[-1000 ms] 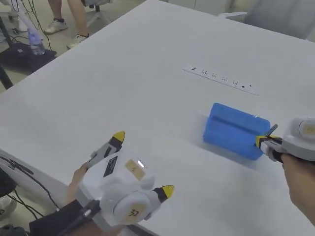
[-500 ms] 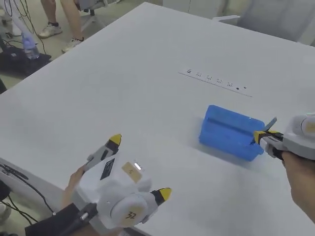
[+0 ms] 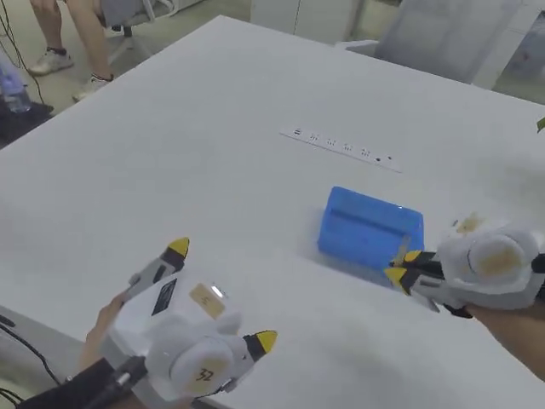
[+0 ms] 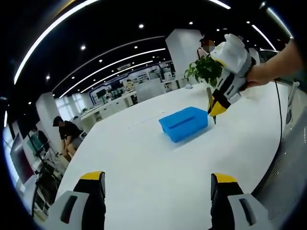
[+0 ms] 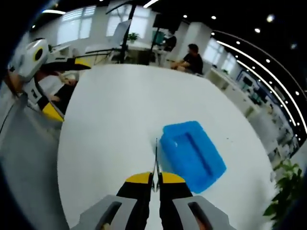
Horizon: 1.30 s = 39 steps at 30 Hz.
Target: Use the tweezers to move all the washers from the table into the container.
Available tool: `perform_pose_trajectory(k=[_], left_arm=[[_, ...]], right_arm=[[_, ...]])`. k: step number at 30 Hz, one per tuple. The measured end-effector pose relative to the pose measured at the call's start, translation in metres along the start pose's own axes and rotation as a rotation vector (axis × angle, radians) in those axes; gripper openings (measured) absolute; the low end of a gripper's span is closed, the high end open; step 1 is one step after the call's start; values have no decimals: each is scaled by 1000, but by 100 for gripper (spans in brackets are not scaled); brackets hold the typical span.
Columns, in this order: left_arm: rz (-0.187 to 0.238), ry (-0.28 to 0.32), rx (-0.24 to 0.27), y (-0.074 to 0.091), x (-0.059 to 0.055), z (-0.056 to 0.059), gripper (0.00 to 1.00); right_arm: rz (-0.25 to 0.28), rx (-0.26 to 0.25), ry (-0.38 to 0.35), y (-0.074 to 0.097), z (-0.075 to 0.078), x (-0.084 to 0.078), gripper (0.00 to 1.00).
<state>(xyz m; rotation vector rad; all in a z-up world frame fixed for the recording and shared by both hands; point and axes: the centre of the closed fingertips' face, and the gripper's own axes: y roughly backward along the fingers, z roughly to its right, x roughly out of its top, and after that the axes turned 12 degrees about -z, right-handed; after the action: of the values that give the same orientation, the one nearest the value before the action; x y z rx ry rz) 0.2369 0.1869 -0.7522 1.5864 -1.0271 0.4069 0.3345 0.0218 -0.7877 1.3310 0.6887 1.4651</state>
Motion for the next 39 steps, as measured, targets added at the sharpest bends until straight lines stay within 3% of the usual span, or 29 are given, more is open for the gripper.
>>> perform_pose_trajectory(k=[4, 5, 11, 12, 13, 17, 19, 24, 25, 30, 34, 37, 39], left_arm=[[6, 12, 1, 0, 0, -2, 93], [8, 15, 1, 0, 1, -2, 93], [13, 16, 6, 1, 1, -3, 93], [13, 18, 7, 1, 1, -3, 93], [13, 20, 8, 1, 0, -4, 93], [13, 23, 12, 1, 0, -5, 92], [11, 22, 12, 1, 0, -5, 92], [7, 20, 14, 1, 0, -5, 92], [7, 19, 13, 1, -1, -5, 92], [-2, 11, 10, 0, -2, -3, 92], [-6, 9, 8, -1, -2, -2, 92], [-8, 5, 8, -2, -2, -2, 92], [-9, 8, 10, -2, -2, -3, 92]], right_arm=[[-85, 58, 77, -16, -15, -10, 2], [-118, 99, 88, -23, -19, -14, 2], [-206, 171, 228, -49, -33, -16, 3], [-193, 174, 230, -50, -34, -12, 3], [-221, 170, 251, -52, -35, -12, 3], [-246, 193, 288, -63, -45, -7, 3], [-269, 188, 353, -67, -48, -8, 3], [-318, 176, 439, -77, -52, -15, 3], [-298, 180, 439, -77, -52, -12, 3], [-304, 197, 424, -76, -52, -13, 3], [-370, 227, 490, -75, -54, -13, 3], [-392, 247, 451, -78, -52, -10, 4], [-383, 269, 385, -80, -52, -11, 4]])
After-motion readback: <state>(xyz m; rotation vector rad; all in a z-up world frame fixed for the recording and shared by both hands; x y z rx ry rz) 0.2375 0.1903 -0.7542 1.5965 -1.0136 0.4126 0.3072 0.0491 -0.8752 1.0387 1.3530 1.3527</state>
